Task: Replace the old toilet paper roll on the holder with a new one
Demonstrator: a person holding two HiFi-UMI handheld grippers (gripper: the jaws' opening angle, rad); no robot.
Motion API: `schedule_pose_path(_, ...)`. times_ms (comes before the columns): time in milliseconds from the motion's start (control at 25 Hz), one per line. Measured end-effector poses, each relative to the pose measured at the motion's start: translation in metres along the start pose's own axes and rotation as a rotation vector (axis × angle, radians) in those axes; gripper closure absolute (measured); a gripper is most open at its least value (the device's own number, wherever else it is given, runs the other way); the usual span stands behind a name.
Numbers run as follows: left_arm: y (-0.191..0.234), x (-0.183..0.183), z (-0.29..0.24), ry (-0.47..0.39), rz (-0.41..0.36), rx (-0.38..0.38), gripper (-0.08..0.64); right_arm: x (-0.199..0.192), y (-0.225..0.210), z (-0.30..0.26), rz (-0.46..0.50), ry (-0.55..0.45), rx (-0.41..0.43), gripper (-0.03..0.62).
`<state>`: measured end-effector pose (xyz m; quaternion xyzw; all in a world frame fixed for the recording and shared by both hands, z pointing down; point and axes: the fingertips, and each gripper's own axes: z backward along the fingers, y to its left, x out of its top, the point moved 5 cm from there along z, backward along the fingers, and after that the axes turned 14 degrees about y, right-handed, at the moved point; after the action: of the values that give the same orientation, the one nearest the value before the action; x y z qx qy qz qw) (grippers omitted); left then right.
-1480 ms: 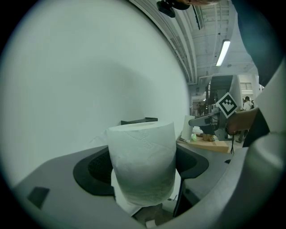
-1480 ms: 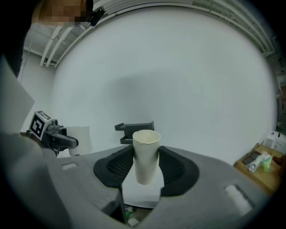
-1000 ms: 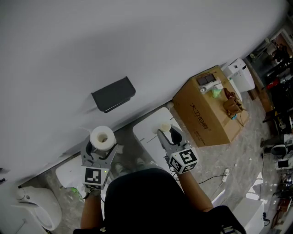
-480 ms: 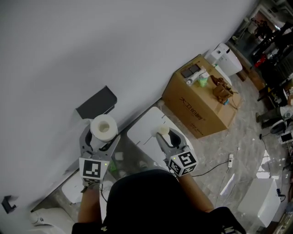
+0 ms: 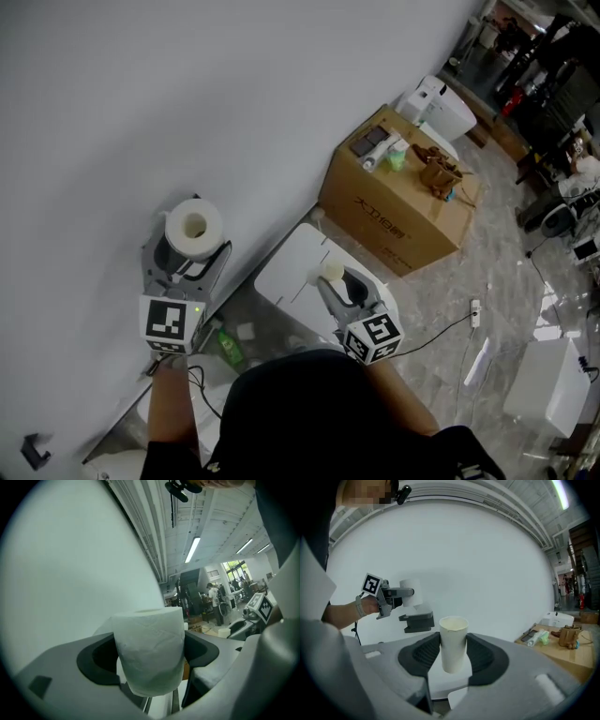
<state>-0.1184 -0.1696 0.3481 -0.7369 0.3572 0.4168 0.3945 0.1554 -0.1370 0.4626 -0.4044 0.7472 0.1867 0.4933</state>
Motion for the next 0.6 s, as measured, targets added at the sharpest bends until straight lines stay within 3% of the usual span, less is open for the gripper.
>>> schedule_pose_path(360, 0.001, 0.047, -0.012, -0.081, -0.069, -0.026, 0.144, 0.006, -0.012, 0.006, -0.025, -0.033, -0.041, 0.42)
schedule_pose_path(600, 0.007, 0.028, -0.018, -0.027, -0.028, -0.001, 0.144, 0.001, -0.013, 0.005, -0.027, -0.02, -0.035, 0.419)
